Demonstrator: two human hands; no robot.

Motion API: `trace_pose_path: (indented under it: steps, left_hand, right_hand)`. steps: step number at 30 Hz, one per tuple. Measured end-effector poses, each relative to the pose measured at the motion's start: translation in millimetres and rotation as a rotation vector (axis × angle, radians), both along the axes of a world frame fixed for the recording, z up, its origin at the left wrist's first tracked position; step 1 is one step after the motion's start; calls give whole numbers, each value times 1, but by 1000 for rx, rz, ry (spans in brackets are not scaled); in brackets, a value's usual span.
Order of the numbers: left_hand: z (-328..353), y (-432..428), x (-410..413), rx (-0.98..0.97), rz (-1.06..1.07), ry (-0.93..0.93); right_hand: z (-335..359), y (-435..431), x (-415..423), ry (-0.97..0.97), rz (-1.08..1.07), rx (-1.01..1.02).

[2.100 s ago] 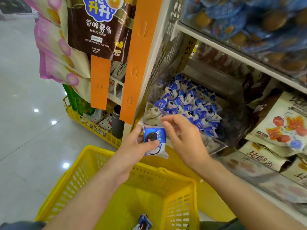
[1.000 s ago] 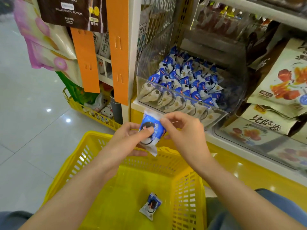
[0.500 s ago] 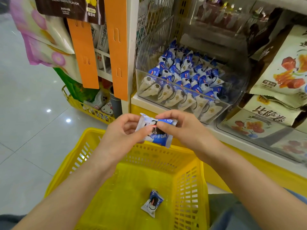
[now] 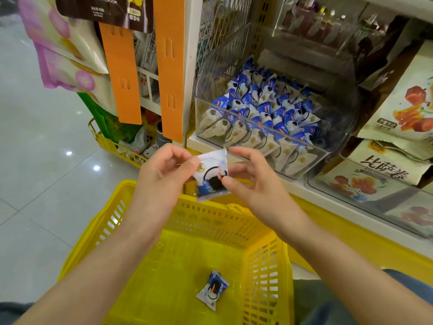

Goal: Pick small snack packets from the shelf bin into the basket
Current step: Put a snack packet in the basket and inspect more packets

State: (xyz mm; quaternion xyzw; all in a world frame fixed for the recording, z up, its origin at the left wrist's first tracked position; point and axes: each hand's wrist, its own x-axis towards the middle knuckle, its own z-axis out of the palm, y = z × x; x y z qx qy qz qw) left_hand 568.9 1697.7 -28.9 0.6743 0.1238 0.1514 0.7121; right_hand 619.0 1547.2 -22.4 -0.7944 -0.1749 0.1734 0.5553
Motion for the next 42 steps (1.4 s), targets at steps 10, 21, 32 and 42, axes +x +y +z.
trace_pose_path:
  steps: [10,21,32,42]
  left_hand:
    - [-3,-5,1,268,-69,-19]
    - [-4,-11,4,62,-228,89]
    - [-1,-13,10,-332,-193,466]
    - [-8,-9,10,-269,-143,200]
  right_hand:
    - [6,4,-2,-193,-48,6]
    - [3,-3,-8,-704,-18,-198]
    - [6,-7,-7,-816,-37,-72]
    - [3,-2,-9,-674,10,-150]
